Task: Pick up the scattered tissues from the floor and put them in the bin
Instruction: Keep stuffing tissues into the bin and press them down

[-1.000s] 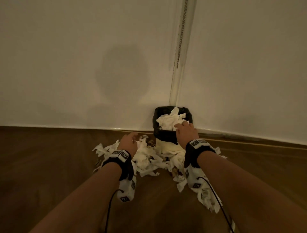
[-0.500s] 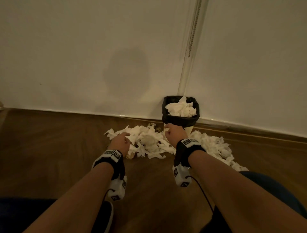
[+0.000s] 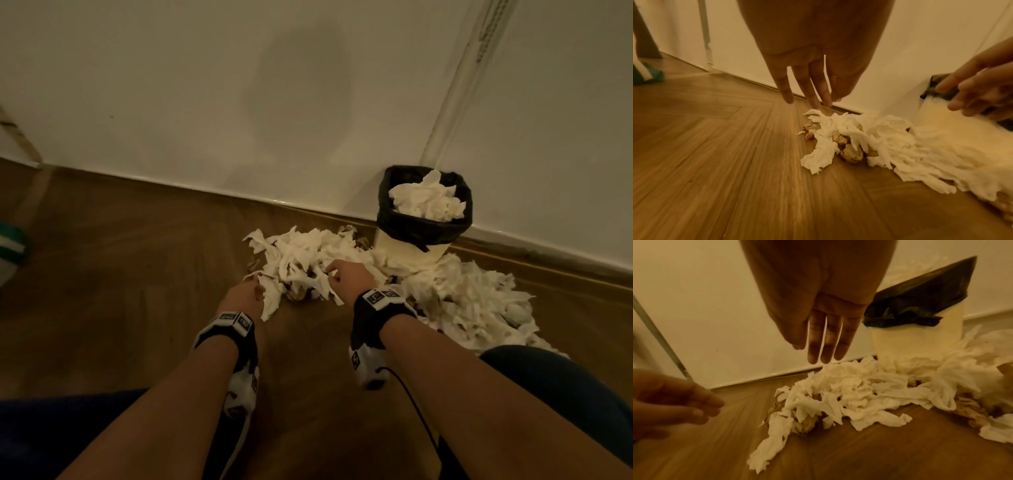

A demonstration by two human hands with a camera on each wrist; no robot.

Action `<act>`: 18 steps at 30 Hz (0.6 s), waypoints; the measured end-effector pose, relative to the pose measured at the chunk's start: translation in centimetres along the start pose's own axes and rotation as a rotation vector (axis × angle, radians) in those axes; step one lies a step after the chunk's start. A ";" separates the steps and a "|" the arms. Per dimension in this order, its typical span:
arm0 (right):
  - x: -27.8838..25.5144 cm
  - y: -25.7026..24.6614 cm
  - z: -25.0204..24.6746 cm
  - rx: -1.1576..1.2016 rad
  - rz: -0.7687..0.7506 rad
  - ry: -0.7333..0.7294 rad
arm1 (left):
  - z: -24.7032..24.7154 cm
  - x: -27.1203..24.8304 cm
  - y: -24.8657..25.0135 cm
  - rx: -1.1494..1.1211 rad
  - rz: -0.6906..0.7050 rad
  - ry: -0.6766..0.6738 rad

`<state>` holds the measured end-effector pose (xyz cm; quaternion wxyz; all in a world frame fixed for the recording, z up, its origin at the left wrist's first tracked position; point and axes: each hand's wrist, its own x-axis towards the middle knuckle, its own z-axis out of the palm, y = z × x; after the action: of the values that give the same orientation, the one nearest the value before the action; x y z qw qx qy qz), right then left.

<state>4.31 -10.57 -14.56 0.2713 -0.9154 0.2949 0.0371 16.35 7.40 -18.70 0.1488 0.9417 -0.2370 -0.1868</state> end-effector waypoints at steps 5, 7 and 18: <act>1.8 1.1 3.1 -0.138 0.022 -0.135 | 2.4 0.9 -0.6 0.083 -0.018 -0.125; 2.6 1.4 4.6 -0.175 0.016 -0.213 | 3.9 1.2 -1.1 0.064 -0.057 -0.147; 7.8 2.5 10.7 -0.174 0.017 -0.328 | 9.4 5.0 -2.4 -0.005 -0.076 -0.193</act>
<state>10.35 -10.78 -26.67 0.2354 -0.9146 0.2503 0.2133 17.35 5.09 -29.33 0.1206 0.9273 -0.2137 -0.2826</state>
